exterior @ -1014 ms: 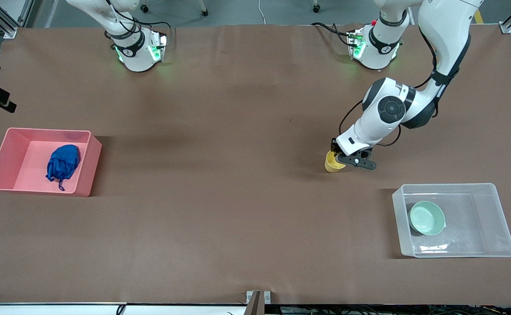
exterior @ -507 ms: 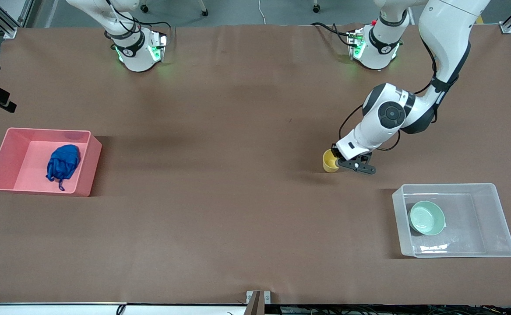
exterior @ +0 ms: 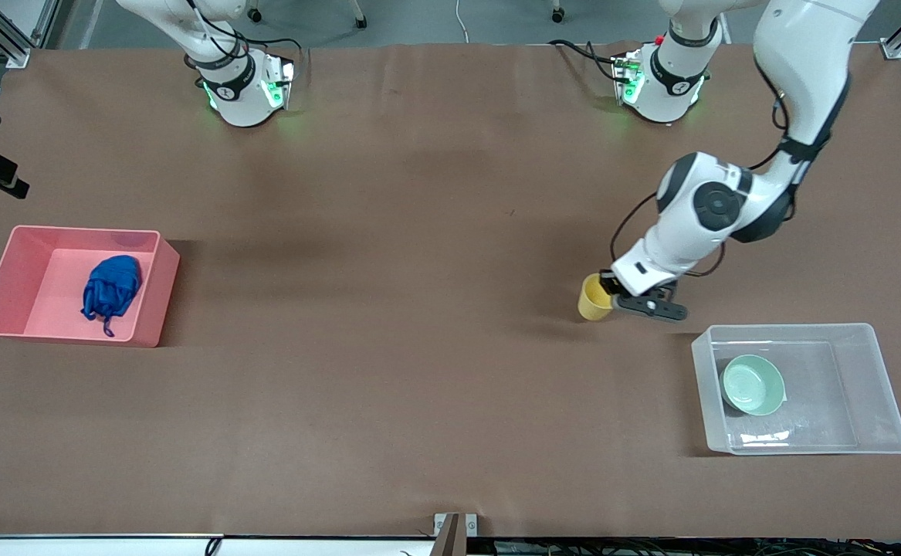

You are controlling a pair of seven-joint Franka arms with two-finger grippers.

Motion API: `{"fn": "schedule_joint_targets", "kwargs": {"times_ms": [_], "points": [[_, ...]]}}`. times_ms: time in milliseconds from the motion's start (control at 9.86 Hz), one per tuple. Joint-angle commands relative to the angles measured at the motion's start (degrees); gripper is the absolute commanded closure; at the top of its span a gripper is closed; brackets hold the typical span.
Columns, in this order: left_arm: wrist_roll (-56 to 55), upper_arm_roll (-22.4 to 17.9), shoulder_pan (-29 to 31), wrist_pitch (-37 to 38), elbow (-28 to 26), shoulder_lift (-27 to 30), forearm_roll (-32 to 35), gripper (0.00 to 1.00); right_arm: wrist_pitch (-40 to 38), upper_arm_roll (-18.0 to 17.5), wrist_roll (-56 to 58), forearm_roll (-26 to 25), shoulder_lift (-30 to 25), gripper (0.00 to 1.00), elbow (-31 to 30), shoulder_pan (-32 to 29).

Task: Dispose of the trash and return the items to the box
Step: 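Carry the yellow cup with the left gripper over the clear bin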

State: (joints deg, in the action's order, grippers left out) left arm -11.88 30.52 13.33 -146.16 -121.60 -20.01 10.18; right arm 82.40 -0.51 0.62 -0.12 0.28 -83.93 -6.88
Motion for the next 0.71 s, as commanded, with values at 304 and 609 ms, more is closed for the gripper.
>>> {"fn": "schedule_joint_targets", "kwargs": {"times_ms": [304, 609], "points": [[14.92, -0.03, 8.00, 25.37, 27.94, -7.47, 1.50, 1.00, -0.14, -0.63, 0.78, 0.65, -0.90, 0.00, -0.62, -1.11], [28.53, -2.65, 13.64, 26.71, 37.55, -15.30, 2.12, 1.00, -0.14, -0.63, 0.78, 0.65, -0.81, 0.00, -0.62, -1.11]]}}
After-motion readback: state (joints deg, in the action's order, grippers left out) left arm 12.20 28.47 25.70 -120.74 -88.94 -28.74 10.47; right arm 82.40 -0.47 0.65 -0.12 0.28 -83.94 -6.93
